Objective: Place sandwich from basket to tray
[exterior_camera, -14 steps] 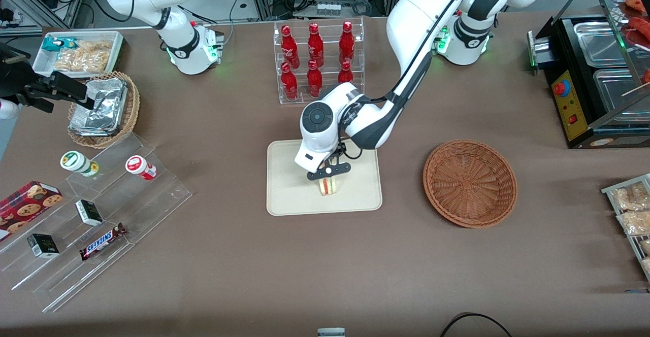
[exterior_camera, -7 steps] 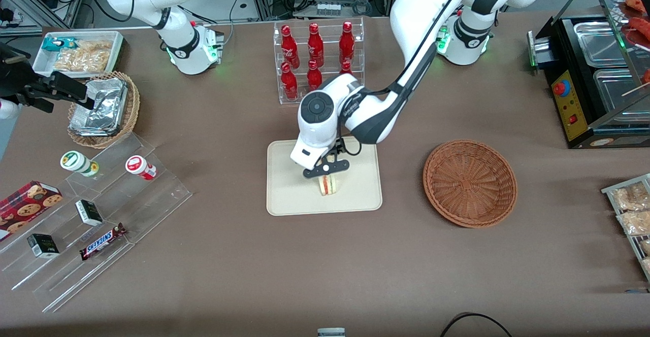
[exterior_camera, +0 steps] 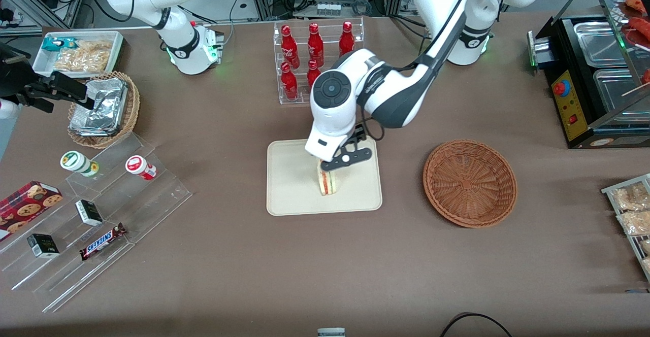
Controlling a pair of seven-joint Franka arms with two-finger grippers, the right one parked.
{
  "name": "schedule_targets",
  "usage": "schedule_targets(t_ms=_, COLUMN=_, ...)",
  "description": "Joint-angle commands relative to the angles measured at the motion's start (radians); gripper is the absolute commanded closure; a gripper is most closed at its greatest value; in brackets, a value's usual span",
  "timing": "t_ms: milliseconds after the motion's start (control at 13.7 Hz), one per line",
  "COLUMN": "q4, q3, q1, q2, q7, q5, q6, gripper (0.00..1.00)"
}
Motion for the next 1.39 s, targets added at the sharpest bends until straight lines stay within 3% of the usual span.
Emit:
schedule_targets(t_ms=0, q4=-0.03, q3=0.057, q1=0.015, q2=-0.077, q7=-0.008, q5=-0.005, q6=-0.054, gripper=0.0)
schedule_targets(t_ms=512, q4=-0.146, q3=0.058, q1=0.265, q2=-0.229, q7=0.274, q5=-0.009, q6=-0.17, gripper=0.0)
schedule_targets(t_ms=1024, q4=-0.349, q3=0.053, q1=0.461, q2=-0.477, q7=0.62, q5=-0.008, q6=-0.216, gripper=0.0)
schedule_targets(t_ms=1317, q4=-0.354, q3=-0.082, q1=0.642, q2=-0.554, q7=0.737, q5=-0.006, q6=-0.314, gripper=0.0)
